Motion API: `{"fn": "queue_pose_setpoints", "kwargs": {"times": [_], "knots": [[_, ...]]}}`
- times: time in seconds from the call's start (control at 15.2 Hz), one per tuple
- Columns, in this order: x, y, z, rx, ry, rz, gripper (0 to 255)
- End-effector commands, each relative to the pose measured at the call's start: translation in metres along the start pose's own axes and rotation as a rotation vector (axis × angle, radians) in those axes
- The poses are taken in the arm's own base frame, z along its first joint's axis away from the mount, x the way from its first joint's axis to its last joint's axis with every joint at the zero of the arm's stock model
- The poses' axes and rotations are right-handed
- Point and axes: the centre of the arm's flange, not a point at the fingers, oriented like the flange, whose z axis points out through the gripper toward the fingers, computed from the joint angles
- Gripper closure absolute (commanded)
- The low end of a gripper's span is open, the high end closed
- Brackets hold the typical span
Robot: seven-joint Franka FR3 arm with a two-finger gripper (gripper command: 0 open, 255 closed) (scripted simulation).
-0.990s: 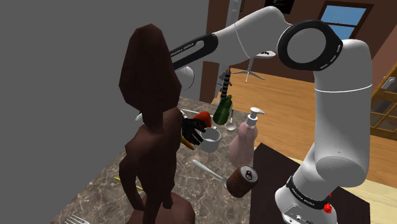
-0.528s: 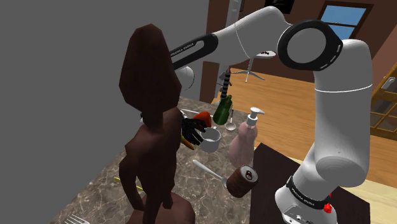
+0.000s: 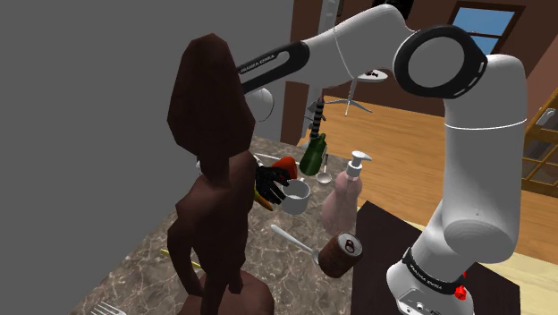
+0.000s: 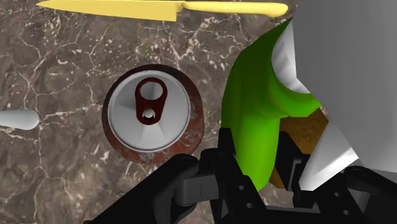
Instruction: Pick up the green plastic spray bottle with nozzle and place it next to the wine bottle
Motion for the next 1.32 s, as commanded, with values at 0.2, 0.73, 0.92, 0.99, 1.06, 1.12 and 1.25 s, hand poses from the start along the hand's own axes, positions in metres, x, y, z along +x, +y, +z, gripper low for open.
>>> {"fn": "queue_pose_setpoints", "kwargs": {"times": [0.2, 0.73, 0.92, 0.99, 1.06, 1.12, 1.25], "knots": [[-0.013, 0.001, -0.024, 0.0, 0.0, 0.0, 255], [-0.034, 0.001, -0.06, 0.0, 0.0, 0.0, 255], [-0.042, 0.001, -0.074, 0.0, 0.0, 0.0, 255], [-0.044, 0.001, -0.078, 0.0, 0.0, 0.0, 255], [-0.047, 0.001, -0.083, 0.0, 0.0, 0.0, 255], [-0.05, 0.001, -0.088, 0.0, 0.0, 0.0, 255], [-0.055, 0.001, -0.097, 0.0, 0.0, 0.0, 255]]}}
